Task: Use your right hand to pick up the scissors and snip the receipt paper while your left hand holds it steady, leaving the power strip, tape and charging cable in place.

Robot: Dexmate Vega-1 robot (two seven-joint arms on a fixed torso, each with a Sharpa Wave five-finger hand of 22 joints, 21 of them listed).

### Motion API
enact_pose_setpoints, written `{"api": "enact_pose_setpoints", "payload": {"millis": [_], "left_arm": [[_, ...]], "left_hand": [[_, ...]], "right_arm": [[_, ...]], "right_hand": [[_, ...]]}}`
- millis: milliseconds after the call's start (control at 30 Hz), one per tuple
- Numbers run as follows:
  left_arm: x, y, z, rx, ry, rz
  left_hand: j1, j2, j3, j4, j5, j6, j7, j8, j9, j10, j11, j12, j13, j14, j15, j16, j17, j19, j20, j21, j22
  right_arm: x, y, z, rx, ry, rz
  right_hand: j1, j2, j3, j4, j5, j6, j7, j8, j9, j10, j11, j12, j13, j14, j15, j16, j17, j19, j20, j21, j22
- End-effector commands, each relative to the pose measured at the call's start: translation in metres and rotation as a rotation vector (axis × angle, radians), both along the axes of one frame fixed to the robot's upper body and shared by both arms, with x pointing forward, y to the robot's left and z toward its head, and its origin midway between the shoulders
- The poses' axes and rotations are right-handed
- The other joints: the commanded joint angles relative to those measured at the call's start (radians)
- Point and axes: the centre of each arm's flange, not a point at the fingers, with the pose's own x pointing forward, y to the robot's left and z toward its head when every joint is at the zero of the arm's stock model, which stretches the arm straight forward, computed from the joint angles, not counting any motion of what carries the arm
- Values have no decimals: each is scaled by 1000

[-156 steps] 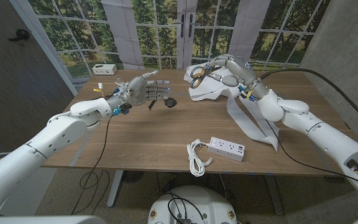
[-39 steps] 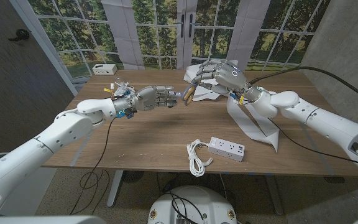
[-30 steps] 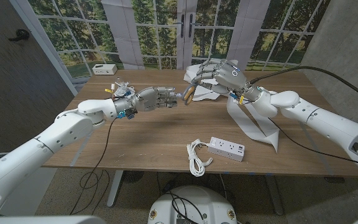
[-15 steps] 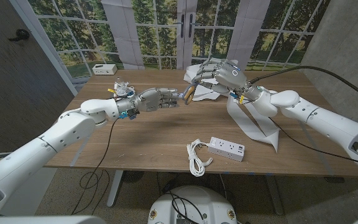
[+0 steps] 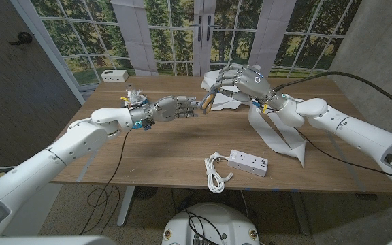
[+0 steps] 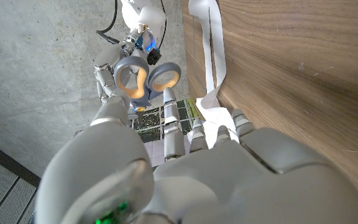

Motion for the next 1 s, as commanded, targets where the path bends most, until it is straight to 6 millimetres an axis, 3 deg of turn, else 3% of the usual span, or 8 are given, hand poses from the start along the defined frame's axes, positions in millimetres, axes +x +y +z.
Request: {"api": "enact_pose_setpoints", "payload": {"millis": [33,267,900,1000], "left_arm": [[4,-6,-3,23,8,-13],[5,-7,-3,27,5,-20],[7,-8,-7,36,9,-9],[8,-9,-7,42,5,-13]], "left_hand": [[6,3,-1,-1,5,5,-5,1,2,-5,-14,5,2,1,-5,8,0,-4,2,4,2],[7,5,-2,0,6,4,-8,0,2,-7,-25,5,2,-2,-10,7,0,-6,3,5,2],[13,10,-5,0,6,-8,-14,-5,1,-11,-27,7,2,-3,-16,9,0,-10,2,6,2],[17,9,-7,-2,6,-52,-9,-17,1,-20,-19,5,2,-3,-17,10,0,-12,2,6,2]], "right_arm": [[5,1,-1,-10,-2,-9],[4,4,1,-7,-1,-20],[5,11,3,-1,1,-24],[6,12,3,-2,1,-22]], "right_hand": [[22,28,3,4,8,16,-9,7,1,72,-56,4,53,12,-134,-5,2,-4,-66,13,1],[22,25,0,4,8,20,-8,7,-2,80,-54,2,50,17,-134,-5,3,21,-69,34,4],[26,24,-2,1,8,33,-5,7,-9,91,-49,-3,46,23,-133,-11,1,14,-66,62,8],[27,24,-2,1,7,37,-5,7,-11,90,-49,-4,46,25,-133,-11,1,12,-66,66,8]]}}
